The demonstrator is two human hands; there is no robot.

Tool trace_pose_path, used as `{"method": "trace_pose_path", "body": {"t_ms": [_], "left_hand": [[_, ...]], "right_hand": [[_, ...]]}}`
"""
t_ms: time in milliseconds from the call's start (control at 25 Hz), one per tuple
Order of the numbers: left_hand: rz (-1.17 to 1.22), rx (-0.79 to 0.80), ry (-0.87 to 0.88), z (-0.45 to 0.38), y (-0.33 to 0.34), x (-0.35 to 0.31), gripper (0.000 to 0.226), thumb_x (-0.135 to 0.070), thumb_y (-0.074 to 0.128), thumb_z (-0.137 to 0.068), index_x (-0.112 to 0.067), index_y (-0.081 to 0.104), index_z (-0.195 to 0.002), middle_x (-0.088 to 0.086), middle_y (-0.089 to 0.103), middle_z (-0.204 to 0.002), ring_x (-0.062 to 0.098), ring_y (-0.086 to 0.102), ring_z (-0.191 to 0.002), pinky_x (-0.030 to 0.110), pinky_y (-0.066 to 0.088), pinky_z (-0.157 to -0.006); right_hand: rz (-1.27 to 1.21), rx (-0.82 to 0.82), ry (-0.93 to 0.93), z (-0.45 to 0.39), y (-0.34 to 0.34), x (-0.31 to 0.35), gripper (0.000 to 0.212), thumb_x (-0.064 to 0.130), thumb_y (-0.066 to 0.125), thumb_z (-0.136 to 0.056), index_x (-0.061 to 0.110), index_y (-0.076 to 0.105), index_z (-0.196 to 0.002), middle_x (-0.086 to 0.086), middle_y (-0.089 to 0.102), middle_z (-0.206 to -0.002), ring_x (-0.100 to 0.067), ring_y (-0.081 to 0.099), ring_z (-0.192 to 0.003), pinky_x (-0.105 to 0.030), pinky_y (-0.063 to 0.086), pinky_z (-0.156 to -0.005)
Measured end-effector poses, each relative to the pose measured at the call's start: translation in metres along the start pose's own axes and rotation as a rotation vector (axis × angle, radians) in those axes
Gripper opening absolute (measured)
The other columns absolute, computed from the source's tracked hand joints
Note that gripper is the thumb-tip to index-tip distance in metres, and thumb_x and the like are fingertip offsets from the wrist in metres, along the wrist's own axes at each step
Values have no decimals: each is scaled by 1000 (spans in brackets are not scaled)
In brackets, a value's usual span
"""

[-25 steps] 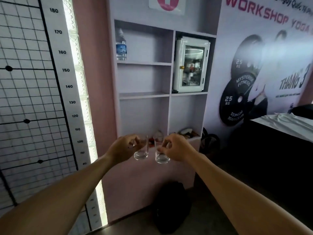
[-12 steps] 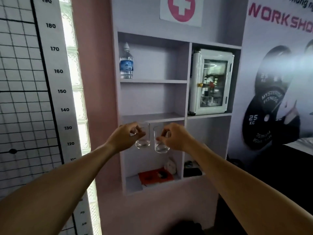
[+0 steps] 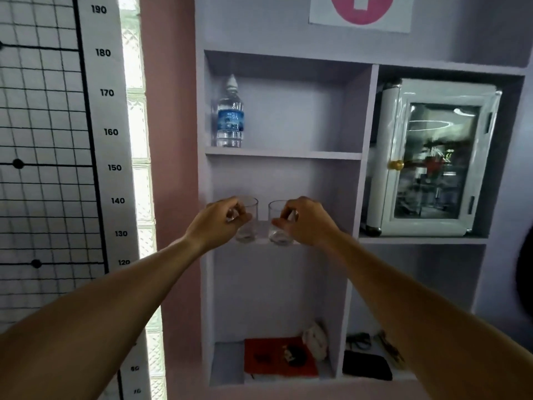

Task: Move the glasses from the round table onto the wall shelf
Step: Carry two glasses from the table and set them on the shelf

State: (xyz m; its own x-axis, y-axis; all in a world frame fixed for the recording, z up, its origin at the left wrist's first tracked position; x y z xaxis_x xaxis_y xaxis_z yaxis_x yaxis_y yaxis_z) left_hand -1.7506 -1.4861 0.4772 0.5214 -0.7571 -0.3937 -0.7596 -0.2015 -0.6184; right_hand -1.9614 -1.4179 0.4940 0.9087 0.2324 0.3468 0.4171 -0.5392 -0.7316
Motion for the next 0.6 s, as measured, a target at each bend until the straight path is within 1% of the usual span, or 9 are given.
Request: {"method": "trace_pose_path", "body": {"t_ms": [80, 200, 280, 400, 520, 600], "left_hand": [[-32, -16, -33, -9, 9, 4, 18, -44, 64, -89, -26, 61, -85, -8, 69, -86, 17, 67, -85, 44, 57, -79], [-93, -51, -65, -19, 19, 10, 20, -47, 63, -89, -26, 61, -87, -6, 71, -92, 17, 67, -87, 43, 57, -77], [-135, -68, -88, -27, 24, 14, 22, -50, 62, -89, -28, 60, -86, -6, 71, -93, 17, 68, -86, 41, 56, -76], [-181, -74, -132, -37, 29, 22, 24, -52, 61, -87, -28, 59, -84, -7, 71, -88, 16, 68, -82, 41, 56, -72], [-186, -76, -173, -43, 34, 32, 22, -52, 62, -86, -30, 58, -83, -9, 69, -84, 13, 66, -77, 39, 57, -71], [-199, -71, -190, -45, 38, 38, 21, -53, 62, -85, -32, 57, -83, -11, 69, -85, 12, 66, -77, 37, 57, -71]], "right_hand": [[-25, 11, -13, -15, 5, -14, 19, 46, 73, -79, 29, 65, -74, -1, 66, -90, -19, 62, -79, -34, 54, -72], [-51, 19, -27, -32, 14, -29, 19, 45, 73, -78, 29, 65, -72, 2, 67, -85, -16, 63, -75, -31, 53, -69], [-58, 33, -22, -42, 21, -38, 19, 45, 73, -78, 30, 64, -71, 5, 67, -80, -14, 62, -72, -28, 52, -66], [-77, 43, -4, -54, 28, -48, 20, 47, 73, -78, 31, 63, -70, 5, 65, -81, -15, 62, -74, -26, 49, -64], [-75, 54, 5, -61, 37, -54, 21, 48, 71, -78, 34, 61, -68, 16, 58, -72, -13, 60, -72, -23, 44, -58], [-82, 63, 8, -67, 44, -56, 21, 49, 70, -78, 33, 60, -68, 18, 56, -70, -12, 60, -72, -23, 43, -59]]}}
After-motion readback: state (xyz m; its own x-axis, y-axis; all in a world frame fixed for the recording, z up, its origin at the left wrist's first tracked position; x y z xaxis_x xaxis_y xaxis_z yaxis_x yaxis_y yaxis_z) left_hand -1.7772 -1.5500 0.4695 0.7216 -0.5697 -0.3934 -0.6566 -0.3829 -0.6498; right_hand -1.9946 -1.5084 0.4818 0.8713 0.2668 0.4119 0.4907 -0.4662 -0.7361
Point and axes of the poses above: each hand's wrist, its own z-axis away from the middle knuckle, its own y-axis out of the palm, x = y × z, the point moved 3 cm from there along -z, towards the middle knuckle
